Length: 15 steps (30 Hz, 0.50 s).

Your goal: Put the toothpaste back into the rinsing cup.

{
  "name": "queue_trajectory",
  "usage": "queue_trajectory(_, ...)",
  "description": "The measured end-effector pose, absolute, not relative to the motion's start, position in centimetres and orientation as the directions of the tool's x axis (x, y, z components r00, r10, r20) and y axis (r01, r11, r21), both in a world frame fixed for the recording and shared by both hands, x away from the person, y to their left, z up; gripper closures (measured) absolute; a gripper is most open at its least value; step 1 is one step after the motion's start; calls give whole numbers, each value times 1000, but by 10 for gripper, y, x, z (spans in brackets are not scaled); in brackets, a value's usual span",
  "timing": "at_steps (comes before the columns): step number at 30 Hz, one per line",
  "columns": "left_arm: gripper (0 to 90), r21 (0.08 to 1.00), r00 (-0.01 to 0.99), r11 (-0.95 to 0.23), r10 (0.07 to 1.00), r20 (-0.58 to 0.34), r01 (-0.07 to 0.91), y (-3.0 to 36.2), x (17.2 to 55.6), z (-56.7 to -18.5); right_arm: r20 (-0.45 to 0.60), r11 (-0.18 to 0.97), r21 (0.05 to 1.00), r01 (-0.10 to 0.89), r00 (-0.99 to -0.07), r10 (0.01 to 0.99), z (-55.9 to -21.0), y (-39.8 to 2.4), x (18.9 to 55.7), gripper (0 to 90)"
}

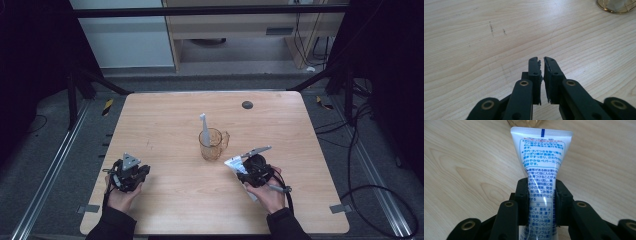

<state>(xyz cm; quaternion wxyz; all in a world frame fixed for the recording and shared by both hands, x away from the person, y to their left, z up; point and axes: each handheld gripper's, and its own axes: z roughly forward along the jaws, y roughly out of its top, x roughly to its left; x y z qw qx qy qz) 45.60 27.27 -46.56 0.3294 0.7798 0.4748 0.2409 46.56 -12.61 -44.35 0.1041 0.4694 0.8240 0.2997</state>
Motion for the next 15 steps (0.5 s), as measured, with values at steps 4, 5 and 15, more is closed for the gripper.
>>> queue_trajectory(4,838,744,433,-332,899,63,581,273,456,-465,126,335,658,674,-538,833,-431,-128,465,699)
queue_trajectory(5,838,744,433,-331,899,63,580,273,456,-465,122,329,676,659,-541,832,-428,-128,466,700)
queue_trajectory(15,839,744,433,-332,899,64,580,272,456,-465,131,232,790,568,-526,841,-403,-127,471,701)
